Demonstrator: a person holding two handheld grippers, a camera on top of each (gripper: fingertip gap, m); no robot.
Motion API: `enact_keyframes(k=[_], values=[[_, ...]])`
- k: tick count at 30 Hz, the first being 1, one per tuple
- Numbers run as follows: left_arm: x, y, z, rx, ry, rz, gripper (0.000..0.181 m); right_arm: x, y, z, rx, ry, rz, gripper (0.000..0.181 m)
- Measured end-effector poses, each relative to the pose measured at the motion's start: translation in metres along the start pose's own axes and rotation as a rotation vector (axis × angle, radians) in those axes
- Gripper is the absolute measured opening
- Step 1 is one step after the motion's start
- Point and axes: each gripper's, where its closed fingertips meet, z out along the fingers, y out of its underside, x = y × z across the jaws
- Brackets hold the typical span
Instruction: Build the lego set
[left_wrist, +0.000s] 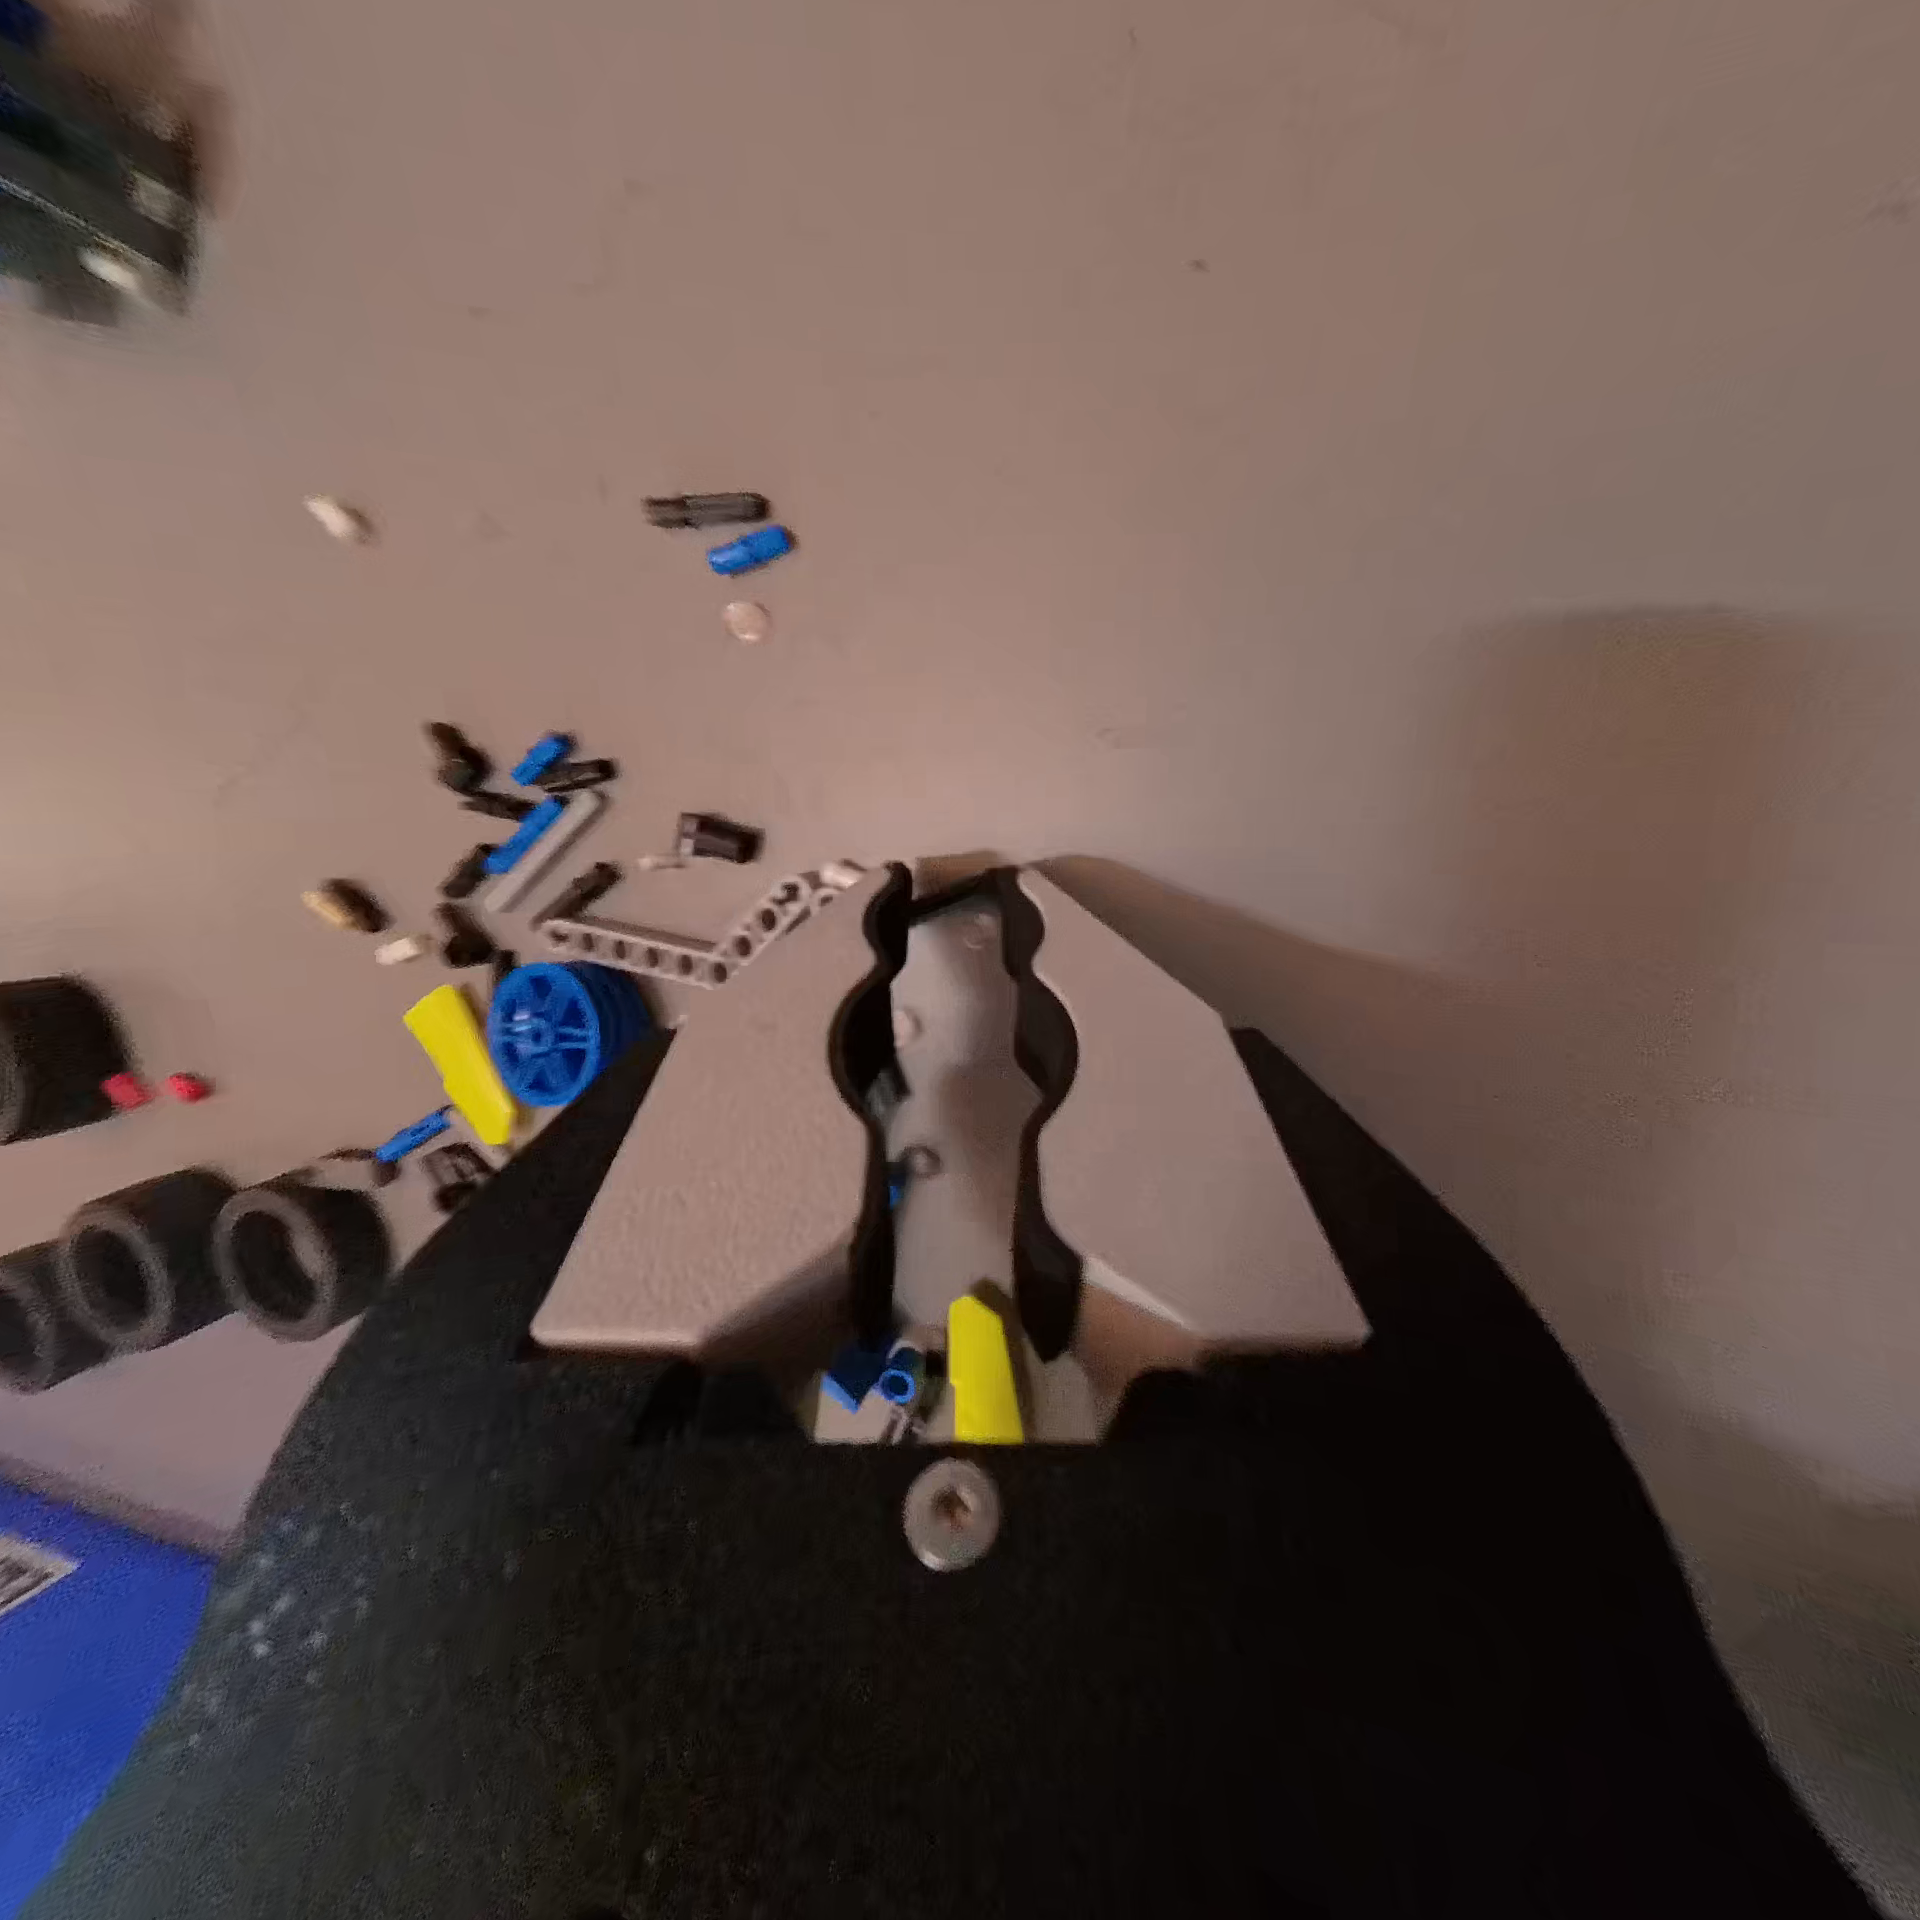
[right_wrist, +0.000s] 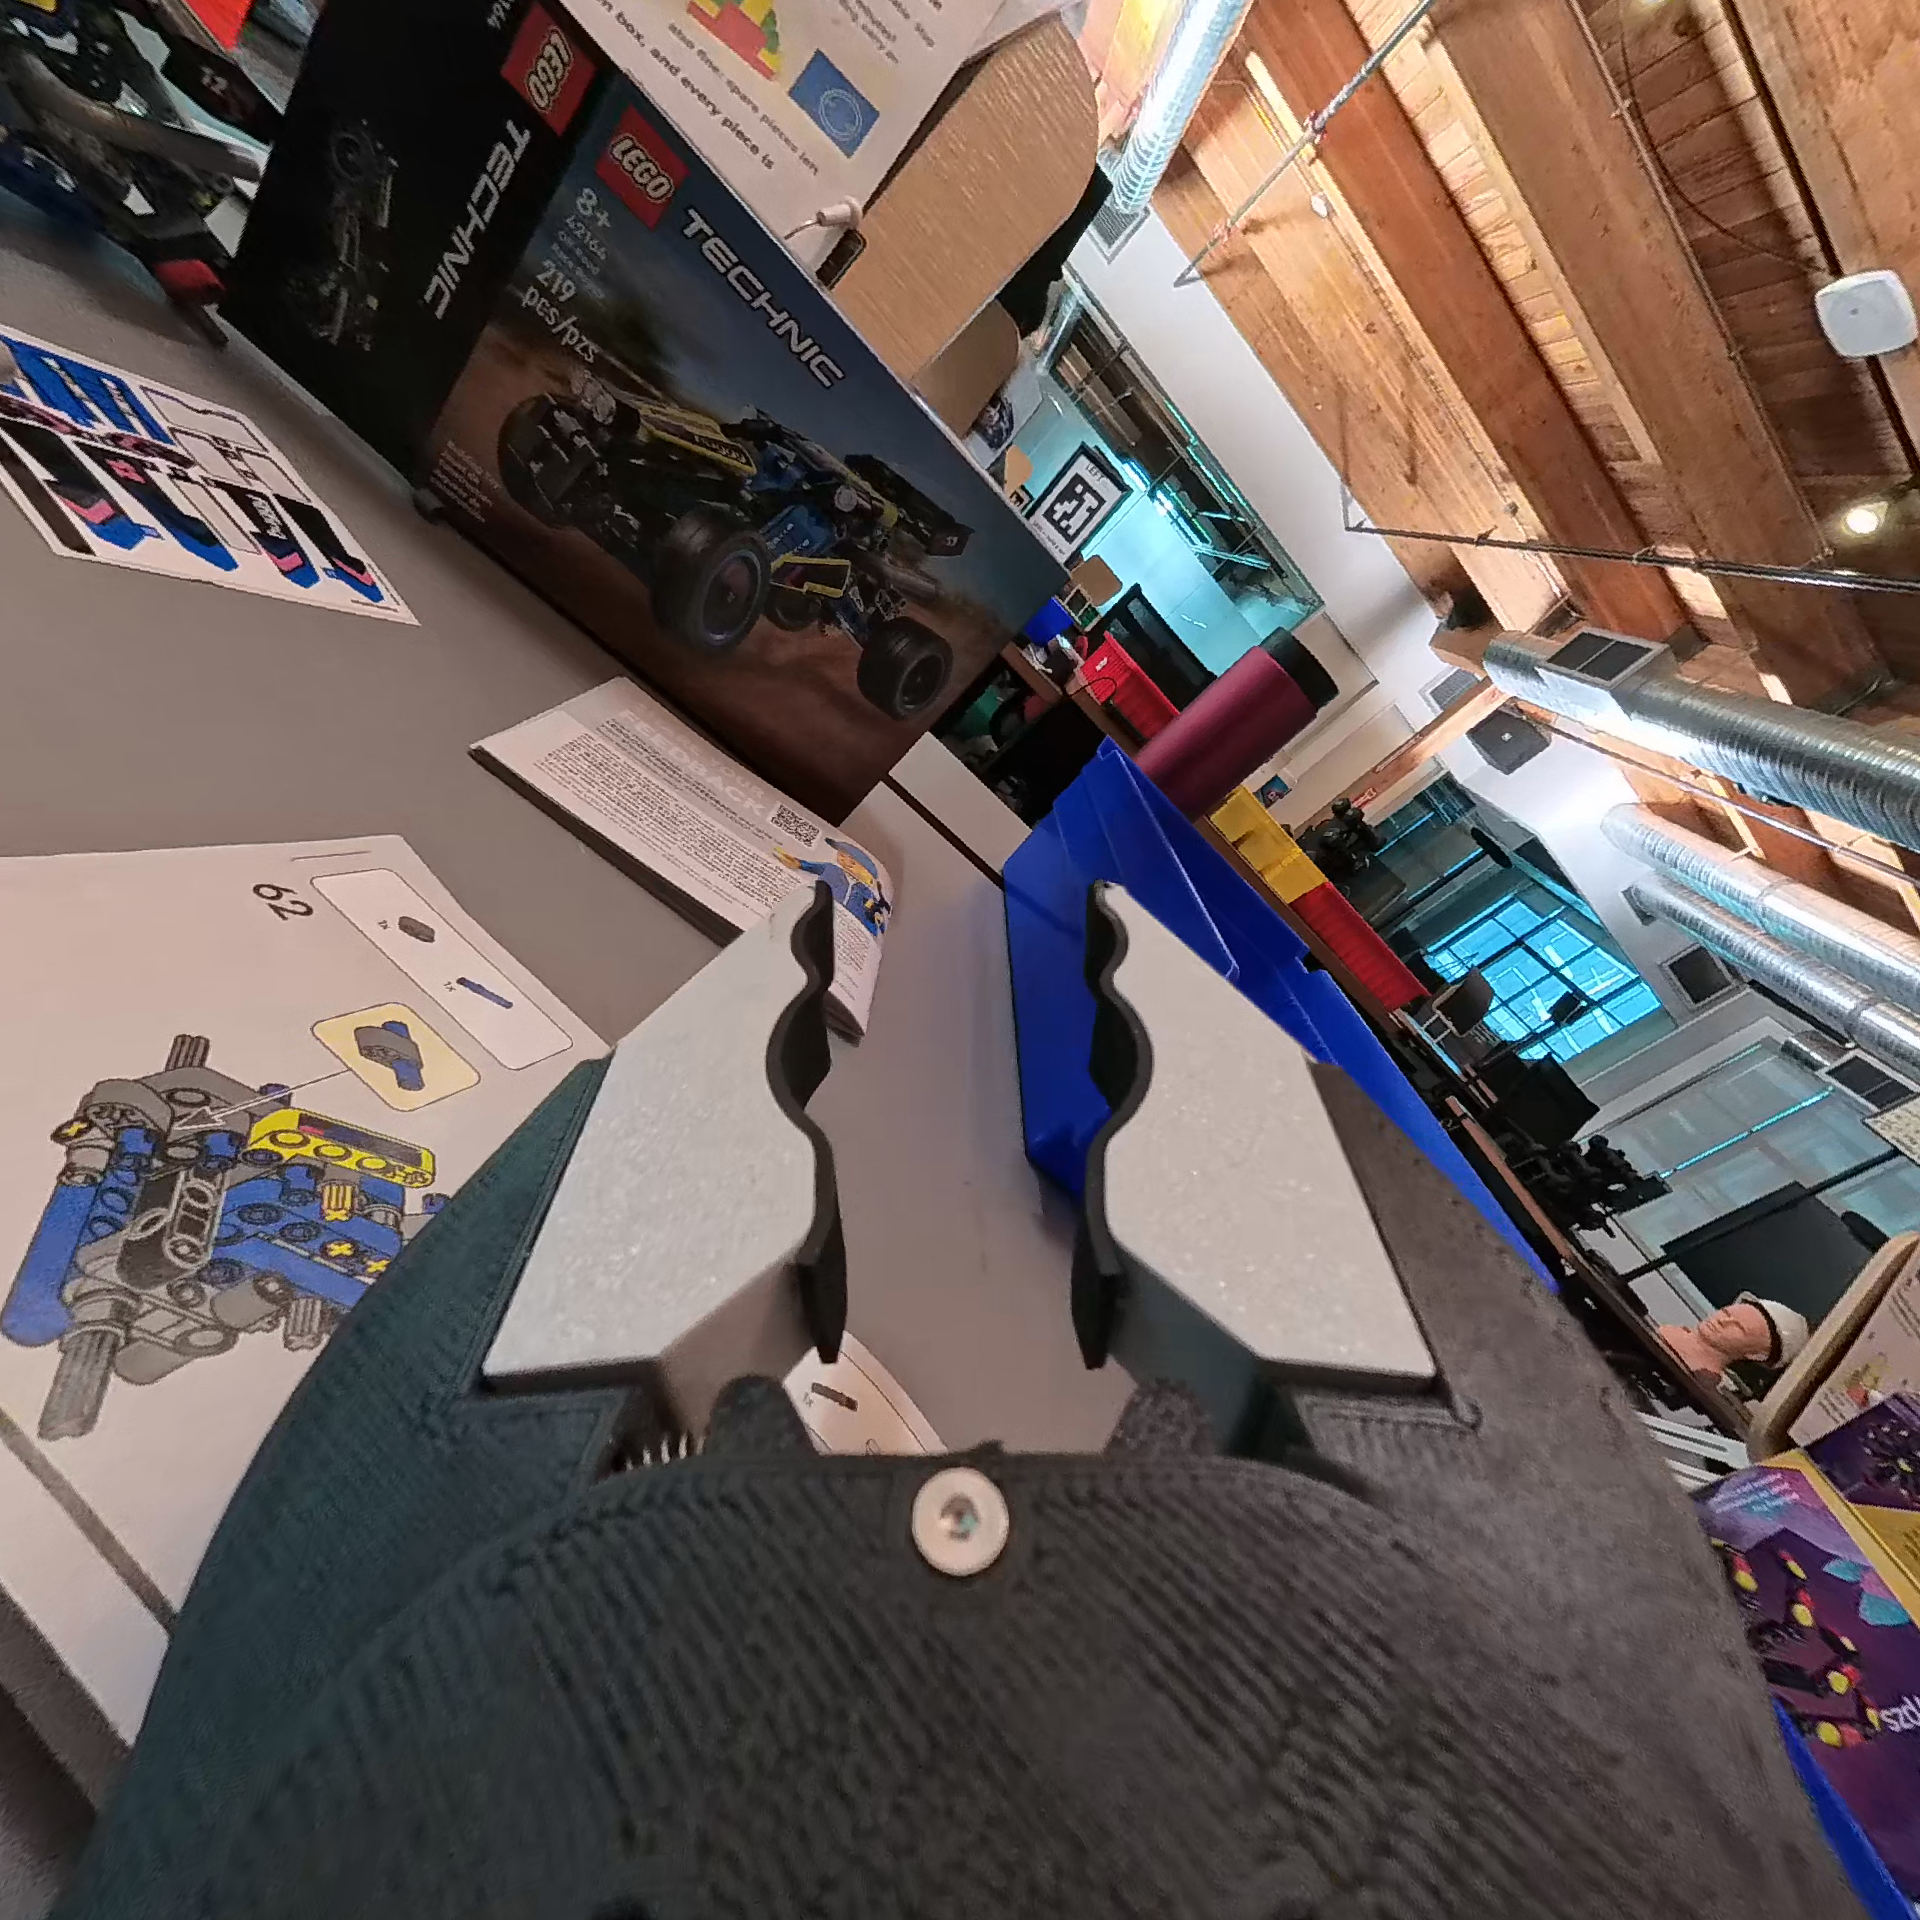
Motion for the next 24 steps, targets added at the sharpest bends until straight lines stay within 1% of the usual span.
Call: enact_keyframes(k=[1,2,4,5,6,8,9,11,13,15,17,19,20,22,24], values=[[0.004,0.0,0.001,-0.005,0.045,-0.012,0.011,0.0,0.0,0.0,0.0,-0.004,0.006,0.047],[0.004,-0.002,0.002,-0.001,0.067,-0.027,0.011,-0.001,0.0,0.0,0.002,-0.009,0.011,0.047],[0.005,-0.003,0.003,0.007,0.098,-0.07,0.008,-0.002,0.0,0.0,0.006,-0.023,0.014,0.048],[0.004,-0.004,0.003,0.008,0.106,-0.091,0.009,-0.002,-0.001,0.0,0.01,-0.025,0.015,0.048],[0.001,-0.003,0.003,0.005,0.086,-0.094,0.016,-0.002,-0.001,-0.001,0.013,-0.027,0.018,0.048],[-0.005,-0.01,-0.007,0.058,0.021,-0.074,0.016,-0.001,0.0,-0.001,0.012,-0.026,0.029,0.048],[-0.003,-0.016,-0.015,0.105,0.026,-0.098,0.016,0.0,0.0,-0.001,0.012,-0.025,0.034,0.048],[0.009,-0.017,-0.031,0.165,0.076,-0.211,0.017,0.001,0.0,-0.002,0.016,-0.024,0.045,0.048],[0.03,-0.002,-0.04,0.131,0.108,-0.307,0.018,0.004,0.001,-0.003,0.013,-0.02,0.054,0.048],[0.053,0.015,-0.041,0.1,0.095,-0.372,0.02,0.006,0.001,-0.005,0.017,-0.017,0.071,0.047],[0.073,0.013,-0.036,0.139,0.102,-0.453,0.025,0.007,0.001,-0.005,0.022,-0.017,0.092,0.048],[0.081,0.004,-0.028,0.185,0.077,-0.521,0.031,0.007,0.001,-0.005,0.019,-0.019,0.093,0.048],[0.081,-0.002,-0.024,0.212,0.062,-0.546,0.03,0.007,0.001,-0.005,0.017,-0.021,0.091,0.048],[0.074,-0.005,-0.019,0.203,-0.015,-0.565,0.002,0.006,0.0,-0.004,0.019,-0.022,0.09,0.047],[0.071,-0.007,-0.017,0.183,-0.042,-0.537,0.001,0.009,0.002,-0.005,0.016,-0.013,0.09,0.047]])
